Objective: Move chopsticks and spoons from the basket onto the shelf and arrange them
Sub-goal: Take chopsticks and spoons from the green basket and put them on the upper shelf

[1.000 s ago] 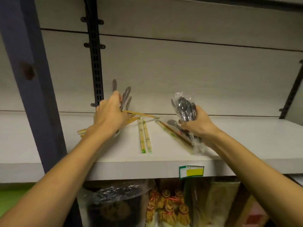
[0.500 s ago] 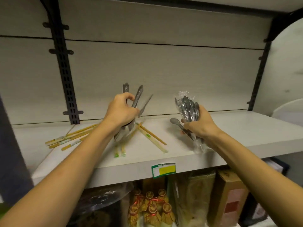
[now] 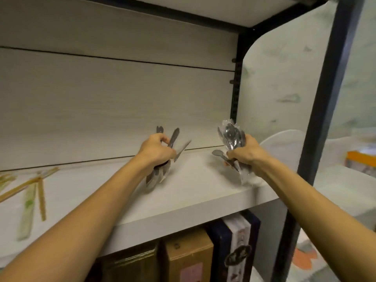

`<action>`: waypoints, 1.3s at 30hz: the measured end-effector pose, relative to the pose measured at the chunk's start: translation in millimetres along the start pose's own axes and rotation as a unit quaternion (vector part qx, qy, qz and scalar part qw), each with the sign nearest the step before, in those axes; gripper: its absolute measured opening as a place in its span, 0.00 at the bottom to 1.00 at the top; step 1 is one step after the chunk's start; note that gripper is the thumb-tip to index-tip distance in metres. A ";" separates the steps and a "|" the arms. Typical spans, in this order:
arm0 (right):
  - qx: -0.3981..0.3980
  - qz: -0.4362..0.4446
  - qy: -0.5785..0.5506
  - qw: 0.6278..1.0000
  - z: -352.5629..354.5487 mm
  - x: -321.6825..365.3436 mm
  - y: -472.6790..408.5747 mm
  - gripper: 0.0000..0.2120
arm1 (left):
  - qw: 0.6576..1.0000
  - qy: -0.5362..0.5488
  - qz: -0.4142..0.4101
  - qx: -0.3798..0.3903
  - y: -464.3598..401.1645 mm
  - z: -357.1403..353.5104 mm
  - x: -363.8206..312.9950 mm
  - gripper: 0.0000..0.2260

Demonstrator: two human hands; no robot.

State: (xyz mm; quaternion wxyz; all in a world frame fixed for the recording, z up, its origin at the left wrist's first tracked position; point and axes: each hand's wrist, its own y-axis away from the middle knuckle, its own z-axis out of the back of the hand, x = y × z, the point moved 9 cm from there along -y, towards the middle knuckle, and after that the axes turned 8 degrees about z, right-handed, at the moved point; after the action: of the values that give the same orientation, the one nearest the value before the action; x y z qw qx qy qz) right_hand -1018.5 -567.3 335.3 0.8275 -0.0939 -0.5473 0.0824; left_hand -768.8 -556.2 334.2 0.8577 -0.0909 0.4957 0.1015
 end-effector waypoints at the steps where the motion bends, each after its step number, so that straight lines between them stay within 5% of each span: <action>1: 0.004 -0.001 0.001 1.000 11.0 -7.0 -10.9 0.19 | 1.000 0.012 0.016 0.007 -6.8 -18.4 -1.2 0.14; 9: 0.109 -0.016 0.046 0.993 3.4 -47.2 -75.5 0.29 | 0.995 0.038 0.090 -0.027 -50.2 -95.6 -4.0 0.08; 15: 0.189 0.003 0.000 0.982 -34.0 -47.5 -88.5 0.13 | 0.995 -0.043 0.095 -0.006 -56.1 -97.9 -8.4 0.05; 19: 0.228 0.043 0.097 0.968 -37.6 -42.7 -94.3 0.39 | 0.995 -0.079 0.057 0.008 -61.4 -91.9 -10.1 0.13; 24: 0.224 0.127 0.185 0.948 -40.6 -31.5 -97.1 0.42 | 0.987 -0.162 0.017 -0.002 -57.8 -83.0 -10.7 0.27; 31: 0.131 0.277 0.274 0.912 -47.4 8.9 -78.9 0.36 | 0.973 -0.226 -0.028 -0.041 -38.9 -53.6 -6.3 0.21; 39: 0.196 0.351 0.339 0.851 -137.8 65.6 -11.7 0.37 | 0.922 -0.358 -0.012 -0.146 43.4 57.1 42.5 0.21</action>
State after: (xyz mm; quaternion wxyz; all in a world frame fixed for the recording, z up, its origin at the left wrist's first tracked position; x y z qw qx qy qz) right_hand -865.7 -571.9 343.9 0.8789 -0.1376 -0.1364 0.4359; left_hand -712.0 -496.2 323.0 0.9564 -0.1791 0.1336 0.1882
